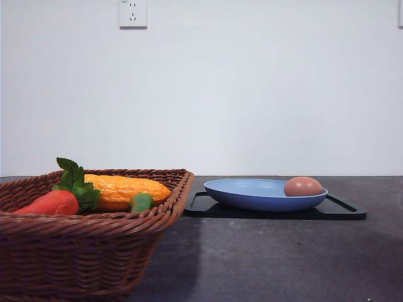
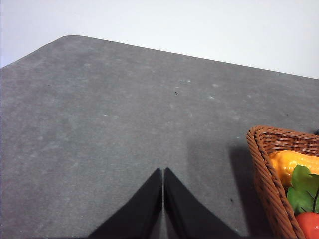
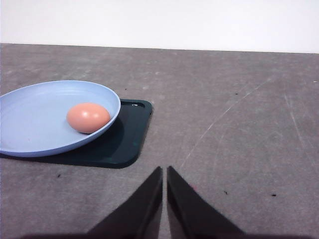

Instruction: Transfer egg from basket to plate and serve

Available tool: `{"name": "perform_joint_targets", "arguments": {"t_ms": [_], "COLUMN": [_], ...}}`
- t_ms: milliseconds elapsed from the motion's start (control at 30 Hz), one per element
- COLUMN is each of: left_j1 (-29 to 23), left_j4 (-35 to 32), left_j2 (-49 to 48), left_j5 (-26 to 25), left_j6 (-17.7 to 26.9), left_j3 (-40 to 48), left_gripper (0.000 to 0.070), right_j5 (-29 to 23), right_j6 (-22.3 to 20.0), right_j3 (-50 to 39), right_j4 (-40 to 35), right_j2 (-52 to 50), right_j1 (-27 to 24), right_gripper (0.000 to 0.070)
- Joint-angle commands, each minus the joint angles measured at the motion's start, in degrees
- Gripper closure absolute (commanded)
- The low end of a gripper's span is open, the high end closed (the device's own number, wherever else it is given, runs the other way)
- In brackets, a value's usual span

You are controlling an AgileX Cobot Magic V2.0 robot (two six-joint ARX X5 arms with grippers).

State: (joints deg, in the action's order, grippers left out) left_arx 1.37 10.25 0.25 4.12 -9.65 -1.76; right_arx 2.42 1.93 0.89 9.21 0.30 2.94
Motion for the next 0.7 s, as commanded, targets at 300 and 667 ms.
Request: {"name": "perform_joint_targets", "arguments": {"t_ms": [300, 667], "left_j1": [-0.1, -0.1], "left_j4": [0.4, 0.4], "left_j2": [-0.1, -0.1], "left_j5": [-0.3, -0.3], "left_j6": [0.0, 0.0], "left_j3": [1.4, 1.4], "left_gripper": [0.0700, 0.0700], "right_j5": [0.1, 0.1], "right_j6": [0.7, 0.7], "right_j3": [-0.3, -0.3], "right_j4": [-0.6, -0.6], "right_j2": [-0.1, -0.1], "right_j1": [0.1, 0.1], "right_gripper": [0.0700, 0.0700]}}
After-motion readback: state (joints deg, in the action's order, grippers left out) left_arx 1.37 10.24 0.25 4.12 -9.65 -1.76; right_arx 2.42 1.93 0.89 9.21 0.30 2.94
